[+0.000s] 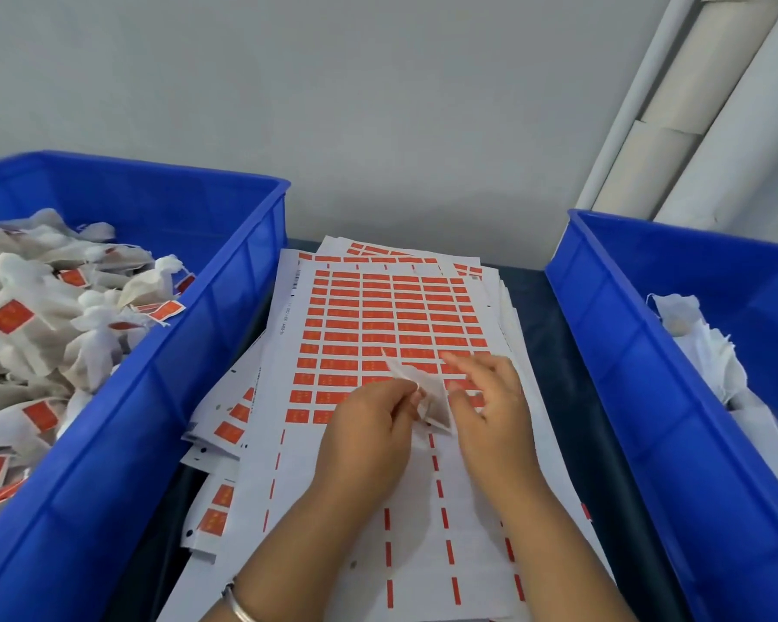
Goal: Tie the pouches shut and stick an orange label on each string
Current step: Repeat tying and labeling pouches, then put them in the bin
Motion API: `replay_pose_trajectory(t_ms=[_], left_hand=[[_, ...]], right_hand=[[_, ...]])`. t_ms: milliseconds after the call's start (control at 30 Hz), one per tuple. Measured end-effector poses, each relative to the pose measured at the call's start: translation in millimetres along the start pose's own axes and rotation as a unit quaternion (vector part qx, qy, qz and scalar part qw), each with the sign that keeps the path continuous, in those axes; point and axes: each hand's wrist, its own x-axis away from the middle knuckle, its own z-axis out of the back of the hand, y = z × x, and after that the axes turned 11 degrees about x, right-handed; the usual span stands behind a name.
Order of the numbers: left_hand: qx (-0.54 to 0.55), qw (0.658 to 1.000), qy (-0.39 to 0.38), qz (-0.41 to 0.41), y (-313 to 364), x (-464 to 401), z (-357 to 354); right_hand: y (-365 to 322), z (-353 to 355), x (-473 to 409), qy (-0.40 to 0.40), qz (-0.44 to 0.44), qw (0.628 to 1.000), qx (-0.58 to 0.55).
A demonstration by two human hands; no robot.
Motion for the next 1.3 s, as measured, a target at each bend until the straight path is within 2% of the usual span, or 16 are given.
replay_pose_trajectory(t_ms=[67, 167, 467, 567, 700, 800, 900, 1000, 1033, 1100, 1200, 1300], left_hand=[[-0.025, 0.998, 0.014, -0.058, 0, 2, 0], [-0.003, 0.995, 0.003, -0.104, 5, 7, 4], [-0.001, 0.997, 0.004, -0.077, 11, 10, 11], [0.106, 0.994, -0.001, -0.003, 15, 9, 11], [0.3, 0.947, -0.003, 0.116, 21, 6, 15], [0.388, 0.909, -0.045, 0.142, 27, 7, 20], [0.479, 0.862, -0.063, 0.152, 28, 6, 25], [0.565, 0.804, -0.041, 0.179, 23, 1, 27], [0.59, 0.784, -0.029, 0.192, 22, -1, 28], [0.626, 0.75, -0.011, 0.214, 20, -4, 29], [0.633, 0.737, 0.014, 0.237, 19, -6, 30], [0.612, 0.745, 0.072, 0.256, 16, -7, 28]], right_hand=[[1, -1, 1, -0.051, 0.083, 0.994, 0.044], [-1, -3, 3, -0.088, 0.098, 0.991, 0.032], [3, -2, 4, 0.01, 0.112, 0.994, 0.019], [8, -2, 6, 0.05, 0.11, 0.992, 0.029], [11, 0, 6, 0.117, 0.112, 0.986, 0.037], [13, 2, 4, 0.182, 0.131, 0.973, 0.054], [11, 3, 2, 0.196, 0.124, 0.971, 0.058], [8, 3, 3, 0.159, 0.127, 0.977, 0.07], [5, 3, 4, 0.118, 0.117, 0.984, 0.062], [-1, 4, 5, -0.018, 0.061, 0.998, 0.004], [2, 5, 3, -0.19, 0.022, 0.981, -0.037], [1, 6, 4, -0.257, 0.002, 0.966, 0.02]])
